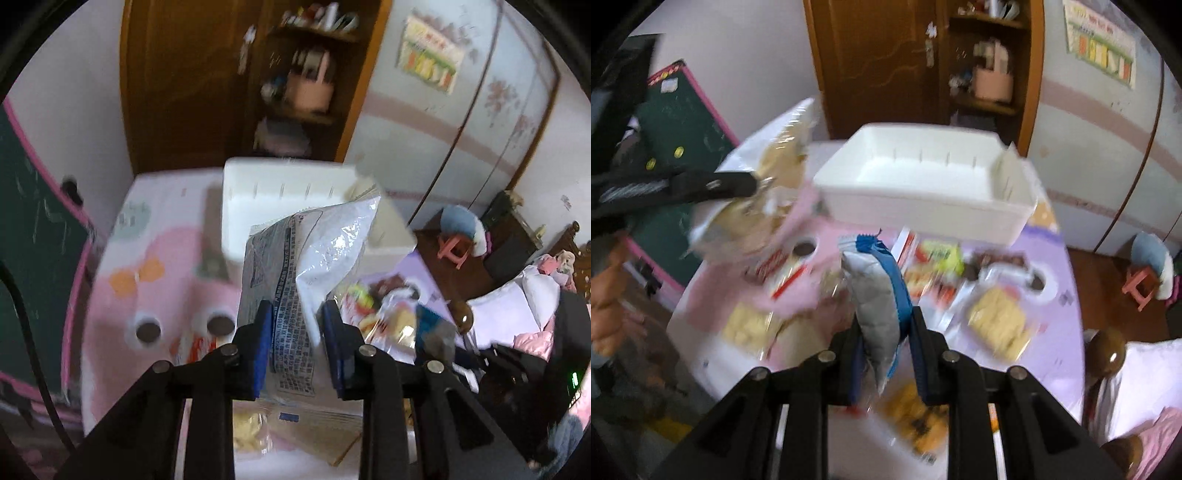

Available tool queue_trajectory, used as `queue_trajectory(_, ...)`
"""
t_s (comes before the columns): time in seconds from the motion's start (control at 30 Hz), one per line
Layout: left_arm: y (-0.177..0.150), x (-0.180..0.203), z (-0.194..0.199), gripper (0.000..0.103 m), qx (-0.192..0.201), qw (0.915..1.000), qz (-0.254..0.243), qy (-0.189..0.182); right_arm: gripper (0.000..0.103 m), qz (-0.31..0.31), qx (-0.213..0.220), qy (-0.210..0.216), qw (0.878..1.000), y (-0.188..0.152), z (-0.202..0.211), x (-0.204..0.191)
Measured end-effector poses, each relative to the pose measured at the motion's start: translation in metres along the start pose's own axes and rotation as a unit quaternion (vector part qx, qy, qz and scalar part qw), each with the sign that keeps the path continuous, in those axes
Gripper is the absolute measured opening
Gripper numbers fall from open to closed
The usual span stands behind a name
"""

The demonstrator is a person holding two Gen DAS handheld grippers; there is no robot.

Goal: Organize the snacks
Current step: 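Carry both packs over the white basket and open both grippers to drop them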

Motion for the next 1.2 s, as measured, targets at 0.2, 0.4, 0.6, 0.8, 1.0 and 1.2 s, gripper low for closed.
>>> queue_trajectory(0.2, 0.06, 0.017, 0.019, 0.025, 0.047, 0.9975, -0.037, 0.037, 0.022, -0.045, 0.071, -0.025, 0.996, 0.088, 0.016, 0.031)
queue_trajectory(0.4, 0.13, 0.01, -0.02, 0.025, 0.061, 0.9955, -0.019, 0.071, 0.022, -0.106, 0.071, -0.026, 0.991, 0.163, -0.02, 0.07)
queue_trajectory(0.6, 0.169, 0.003, -0.094, 0.026, 0.02, 0.9945, -0.012, 0.102, 0.023, -0.126, 0.018, -0.04, 0.991, 0.192, -0.085, 0.098)
queue_trajectory(0.8, 0.17, 0.001, -0.144, 0.095, -0.005, 0.9884, -0.034, 0.148, 0.043, -0.13, -0.015, -0.055, 0.99, 0.168, -0.113, 0.101)
queue_trajectory(1.0, 0.151, 0.008, -0.138, 0.097, 0.007, 0.9906, -0.036, 0.131, 0.059, -0.139, 0.006, -0.051, 0.989, 0.148, -0.095, 0.093)
queue_trajectory(1.2, 0.121, 0.013, -0.086, 0.096, 0.069, 0.9949, -0.022, 0.071, 0.059, -0.145, 0.054, -0.047, 0.987, 0.118, -0.049, 0.077)
Point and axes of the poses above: each gripper's, at about its wrist camera, not at the fingertips, and z roughly against the way its jaws point, x to its right, y to its top, the point moved 5 cm from there along -z, roughly the way its jaws point, and after that the axes turned 15 degrees about -x, right-handed, at the moved point
